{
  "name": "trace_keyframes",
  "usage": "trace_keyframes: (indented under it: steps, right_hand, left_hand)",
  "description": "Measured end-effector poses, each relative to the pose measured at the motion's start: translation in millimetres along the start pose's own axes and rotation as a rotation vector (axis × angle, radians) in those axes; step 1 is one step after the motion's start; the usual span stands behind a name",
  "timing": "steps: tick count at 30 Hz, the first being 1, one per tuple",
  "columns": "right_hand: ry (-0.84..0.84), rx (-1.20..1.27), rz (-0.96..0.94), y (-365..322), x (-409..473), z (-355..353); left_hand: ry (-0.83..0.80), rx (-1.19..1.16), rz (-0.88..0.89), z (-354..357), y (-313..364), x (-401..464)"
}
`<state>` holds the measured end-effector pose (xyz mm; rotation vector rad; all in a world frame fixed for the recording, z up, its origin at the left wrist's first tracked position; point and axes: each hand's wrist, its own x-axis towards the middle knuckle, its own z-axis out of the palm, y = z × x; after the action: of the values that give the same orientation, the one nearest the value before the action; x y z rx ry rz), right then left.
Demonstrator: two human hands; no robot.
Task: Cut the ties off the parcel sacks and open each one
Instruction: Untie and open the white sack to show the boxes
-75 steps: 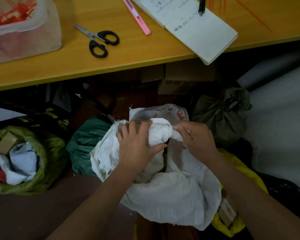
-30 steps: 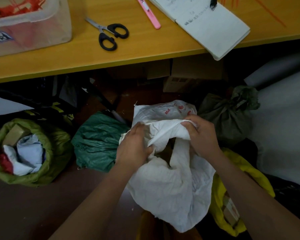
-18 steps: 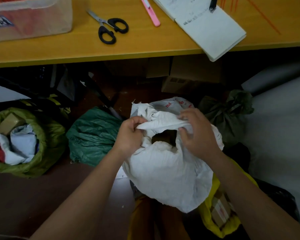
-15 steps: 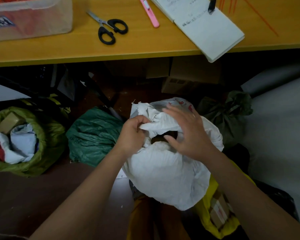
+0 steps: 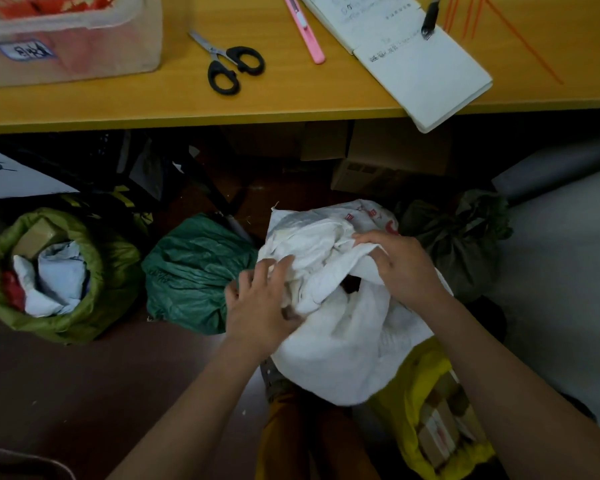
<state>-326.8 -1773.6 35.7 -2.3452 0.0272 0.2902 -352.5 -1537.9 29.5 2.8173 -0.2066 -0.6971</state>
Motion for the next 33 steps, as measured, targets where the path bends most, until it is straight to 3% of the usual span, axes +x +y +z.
trace_keyframes:
  steps: [2,8,12,17,21,27,29,31,33]
  right_hand:
    - [0.043,0.027,0.063,6.8,0.8,-4.2]
    - [0.04,0.115,0.097,3.8,4.0,3.0]
    - [-0.036,0.108,0.044,-0.3,6.7,1.0]
    - [-0.111,0.114,0.079,4.8,8.3,1.7]
    - [-0.15,0.318,0.157,6.7,13.1,-1.0]
    - [-0.238,0.435,0.26,21.6,21.6,-4.1]
    - [0.011,0.299,0.146,22.6,20.9,-0.7]
    - [0.301,-0.006,-0.168,21.8,18.0,5.3]
    - [0.354,-0.244,-0.473,21.0,13.0,14.2]
  left_hand:
    - [0.023,0.029,-0.01,1.5,-10.2,-0.4]
    - [0.006,-0.323,0.055,1.7,15.6,4.0]
    - [-0.019,-0.324,-0.023,7.1,28.0,14.1]
    - [0.073,-0.794,-0.162,1.4,21.8,34.5]
    - [-0.072,-1.186,-0.37,0.3,15.3,44.1]
    - [-0.256,-1.411,-0.525,9.7,3.7,49.8]
    - [-0.228,-1.43,-0.558,10.4,4.0,52.7]
    - [-0.2,-1.422,-0.585,8.4,5.1,55.4]
    - [-0.193,-1.383,-0.601,5.1,6.9,57.5]
